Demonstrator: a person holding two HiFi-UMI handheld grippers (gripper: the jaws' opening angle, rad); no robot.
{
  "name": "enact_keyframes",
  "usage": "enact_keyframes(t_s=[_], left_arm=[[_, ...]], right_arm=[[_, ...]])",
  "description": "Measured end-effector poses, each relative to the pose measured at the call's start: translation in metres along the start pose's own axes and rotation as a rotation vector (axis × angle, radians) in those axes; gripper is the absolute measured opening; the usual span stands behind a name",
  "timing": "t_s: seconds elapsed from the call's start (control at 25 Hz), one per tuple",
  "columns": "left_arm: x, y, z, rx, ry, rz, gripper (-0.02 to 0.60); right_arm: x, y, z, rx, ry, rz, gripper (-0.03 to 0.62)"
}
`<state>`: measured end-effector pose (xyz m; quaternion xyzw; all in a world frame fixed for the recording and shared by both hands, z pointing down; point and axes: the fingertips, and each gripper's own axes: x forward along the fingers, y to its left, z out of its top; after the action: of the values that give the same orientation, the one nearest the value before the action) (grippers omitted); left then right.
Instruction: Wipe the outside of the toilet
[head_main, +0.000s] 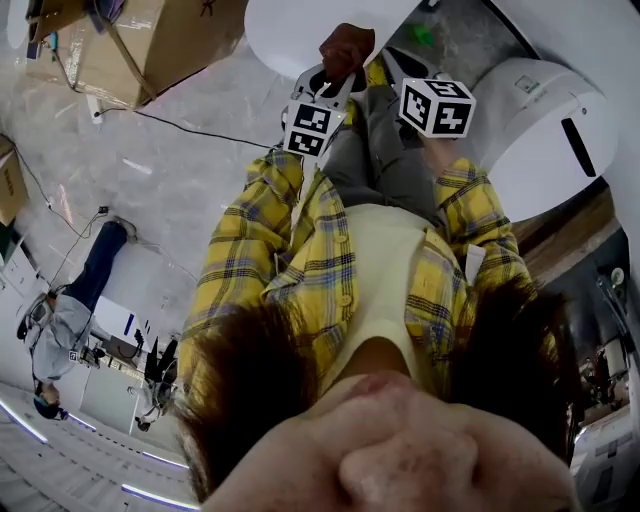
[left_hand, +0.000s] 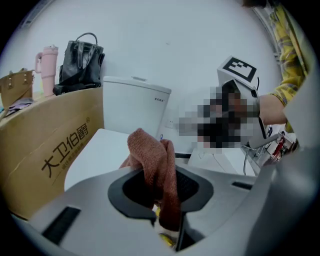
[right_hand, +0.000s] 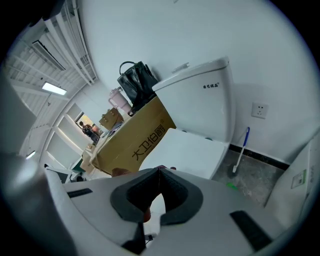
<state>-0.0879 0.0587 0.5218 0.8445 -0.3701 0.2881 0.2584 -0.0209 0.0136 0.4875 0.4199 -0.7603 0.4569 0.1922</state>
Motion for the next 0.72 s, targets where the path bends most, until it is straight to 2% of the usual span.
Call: enact_keyframes(t_s=[0.2,0.72], left_arm=[[-0.018,-0.001,0.015,0.007,-0.026,0.012,0.095],[-0.072,-0.005,0.054,0.027,-0.104,0.071,0.095]], right_arm=[[-0.017,0.013,0.010,-0.036,-0.031,0.010,0.026],[-0.057,0.039,0.018,-0.050,-0.093,0.005,0.026]])
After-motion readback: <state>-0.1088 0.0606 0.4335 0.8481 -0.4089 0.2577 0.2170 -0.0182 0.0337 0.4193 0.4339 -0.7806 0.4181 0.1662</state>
